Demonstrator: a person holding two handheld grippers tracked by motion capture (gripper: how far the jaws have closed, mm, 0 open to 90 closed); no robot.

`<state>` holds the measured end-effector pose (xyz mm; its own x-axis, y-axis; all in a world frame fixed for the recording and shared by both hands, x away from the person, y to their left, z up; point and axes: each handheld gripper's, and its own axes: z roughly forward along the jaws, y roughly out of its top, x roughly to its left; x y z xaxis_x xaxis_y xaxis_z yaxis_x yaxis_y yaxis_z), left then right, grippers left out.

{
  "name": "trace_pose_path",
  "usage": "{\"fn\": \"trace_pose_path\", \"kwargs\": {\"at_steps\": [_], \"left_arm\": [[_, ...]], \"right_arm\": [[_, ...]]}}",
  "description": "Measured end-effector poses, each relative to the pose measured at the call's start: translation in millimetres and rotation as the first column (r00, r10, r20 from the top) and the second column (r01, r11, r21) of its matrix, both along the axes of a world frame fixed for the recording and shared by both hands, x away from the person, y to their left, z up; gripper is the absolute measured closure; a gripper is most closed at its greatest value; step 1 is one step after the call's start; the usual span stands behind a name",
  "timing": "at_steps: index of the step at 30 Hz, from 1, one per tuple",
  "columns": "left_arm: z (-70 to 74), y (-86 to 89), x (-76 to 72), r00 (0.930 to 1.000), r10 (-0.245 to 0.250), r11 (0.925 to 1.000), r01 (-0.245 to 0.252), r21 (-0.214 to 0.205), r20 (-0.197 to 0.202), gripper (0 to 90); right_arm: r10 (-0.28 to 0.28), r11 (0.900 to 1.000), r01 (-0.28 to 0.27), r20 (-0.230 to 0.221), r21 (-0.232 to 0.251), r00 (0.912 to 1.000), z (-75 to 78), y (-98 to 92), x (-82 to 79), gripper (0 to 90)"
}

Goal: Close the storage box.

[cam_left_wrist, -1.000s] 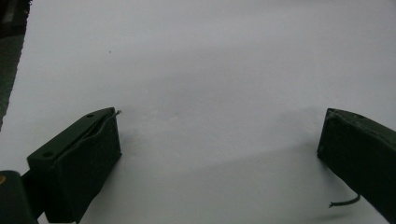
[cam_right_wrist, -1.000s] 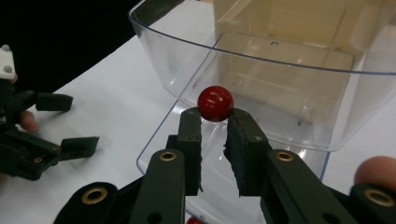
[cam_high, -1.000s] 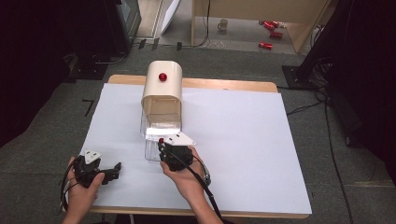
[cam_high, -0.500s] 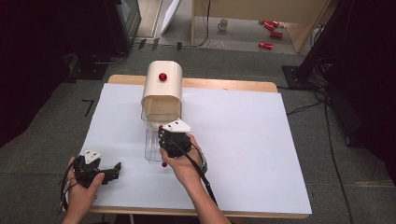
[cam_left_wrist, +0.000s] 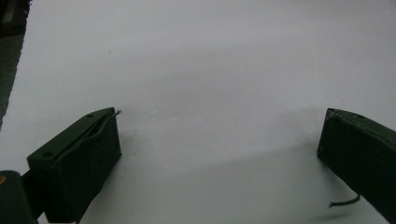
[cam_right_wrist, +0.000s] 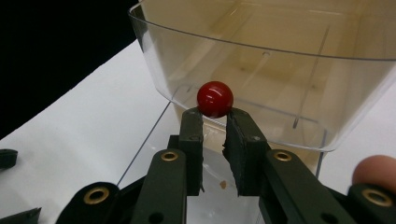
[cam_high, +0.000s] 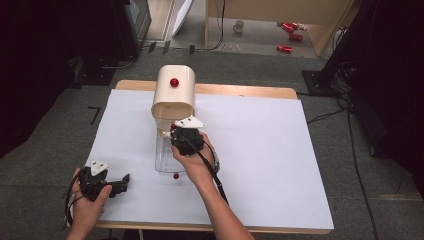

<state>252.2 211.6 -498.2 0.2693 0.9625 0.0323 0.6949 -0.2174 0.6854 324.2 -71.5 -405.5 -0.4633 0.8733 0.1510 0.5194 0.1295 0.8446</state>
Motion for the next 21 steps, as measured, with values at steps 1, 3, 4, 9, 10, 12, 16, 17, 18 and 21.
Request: {"fn": "trace_pose_path", "kwargs": {"at_steps": [1, 3, 4, 9, 10, 12, 16, 17, 18, 21], "left_arm": [[0.0, 0.0, 0.0, 1.0000, 0.000, 1.0000, 0.000, 0.000, 0.000, 0.0], [0.1, 0.2, 0.0, 1.0000, -0.002, 1.0000, 0.002, 0.002, -0.002, 0.0], [0.1, 0.2, 0.0, 1.0000, -0.002, 1.0000, 0.002, 0.002, -0.002, 0.0], [0.1, -0.1, -0.1, 1.0000, 0.000, 1.0000, 0.000, 0.001, -0.002, 0.0], [0.1, 0.0, 0.0, 1.0000, 0.000, 1.0000, 0.000, 0.001, -0.002, 0.0], [0.1, 0.1, 0.0, 1.0000, -0.002, 1.0000, 0.002, 0.002, -0.002, 0.0], [0.1, 0.1, 0.0, 1.0000, -0.002, 1.0000, 0.002, 0.002, -0.002, 0.0], [0.0, 0.0, 0.0, 1.0000, -0.001, 1.0000, 0.001, 0.000, 0.000, 0.0], [0.1, 0.0, 0.0, 1.0000, -0.001, 1.0000, 0.001, 0.001, -0.001, 0.0], [0.0, -0.1, 0.0, 1.0000, 0.000, 1.0000, 0.000, 0.000, 0.000, 0.0]], "right_arm": [[-0.003, 1.0000, 0.003, 0.000, 0.003, 1.0000, -0.1, 0.0, 1.5, 77.2], [-0.006, 1.0000, 0.006, -0.002, 0.006, 1.0000, -0.3, -0.7, 4.6, 76.5], [-0.008, 0.9999, 0.008, -0.003, 0.009, 1.0000, -0.4, -1.1, 6.0, 76.1], [-0.002, 0.9999, 0.002, -0.010, 0.014, 0.9999, 0.0, -2.9, 11.3, 75.8], [0.003, 0.9999, -0.003, -0.013, 0.013, 0.9999, 0.4, -3.4, 11.9, 75.0], [0.013, 0.9999, -0.013, -0.016, 0.011, 0.9998, 0.0, -3.2, 11.3, 66.9], [0.050, 0.9987, -0.050, -0.039, -0.011, 0.9980, -3.3, -2.9, 6.4, 42.2], [0.047, 0.9986, -0.048, -0.044, -0.023, 0.9979, -4.4, -3.2, 4.6, 37.2], [0.043, 0.9986, -0.044, -0.051, -0.029, 0.9978, -5.6, -4.1, 2.8, 32.6], [0.030, 0.9989, -0.033, -0.088, -0.032, 0.9957, -9.2, -8.0, -3.2, 15.7]]}}
